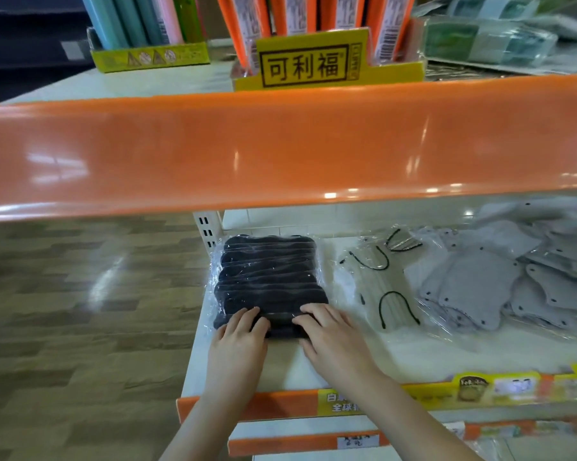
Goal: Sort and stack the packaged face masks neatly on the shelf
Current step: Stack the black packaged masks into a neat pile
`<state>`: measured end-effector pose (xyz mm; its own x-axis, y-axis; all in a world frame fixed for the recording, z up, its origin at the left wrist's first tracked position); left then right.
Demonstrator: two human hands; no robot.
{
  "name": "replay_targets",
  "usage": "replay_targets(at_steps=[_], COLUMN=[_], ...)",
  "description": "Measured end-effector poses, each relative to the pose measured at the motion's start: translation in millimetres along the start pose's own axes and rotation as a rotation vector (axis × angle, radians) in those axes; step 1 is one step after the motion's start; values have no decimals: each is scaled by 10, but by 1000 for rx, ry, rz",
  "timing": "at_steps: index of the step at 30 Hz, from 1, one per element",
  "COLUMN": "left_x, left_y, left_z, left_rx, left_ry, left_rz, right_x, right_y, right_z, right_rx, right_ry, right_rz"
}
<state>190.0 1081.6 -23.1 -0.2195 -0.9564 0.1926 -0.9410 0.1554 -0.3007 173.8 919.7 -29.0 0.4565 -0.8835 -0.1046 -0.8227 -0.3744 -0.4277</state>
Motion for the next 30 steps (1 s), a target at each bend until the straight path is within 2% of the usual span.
replay_targets(at_steps=[3,6,9,16,21,30], left_x=[18,20,7,123,290,800], left_y=[-24,-34,-11,52,12,-77], left_z=[8,15,18,-76,-71,-44], left_rx=[28,-14,14,-30,-27,3], left_ry=[-10,15,22,131,128,164], left_rz=[-15,-56,-28,31,8,18], right_x=[-7,-19,-40,-105,-92,341], right_y=[-39,-36,-29,-17,-15,280], right_z=[35,52,11,-30,-91,-471], right_rx=[42,84,95,75,94,164], right_ry=[12,-9,-17,-18,-70,-49], right_rz=[44,71,62,32,85,164])
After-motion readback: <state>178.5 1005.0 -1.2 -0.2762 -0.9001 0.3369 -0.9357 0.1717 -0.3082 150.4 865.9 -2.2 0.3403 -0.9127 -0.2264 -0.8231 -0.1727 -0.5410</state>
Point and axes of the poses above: each hand's wrist, its own y-axis away from the middle knuckle, its own z-axis out of the palm, x = y × z, the point moved 4 cm from there along -y, towards the middle knuckle, and after that the axes turned 9 degrees about -z, right-handed, at the moved point
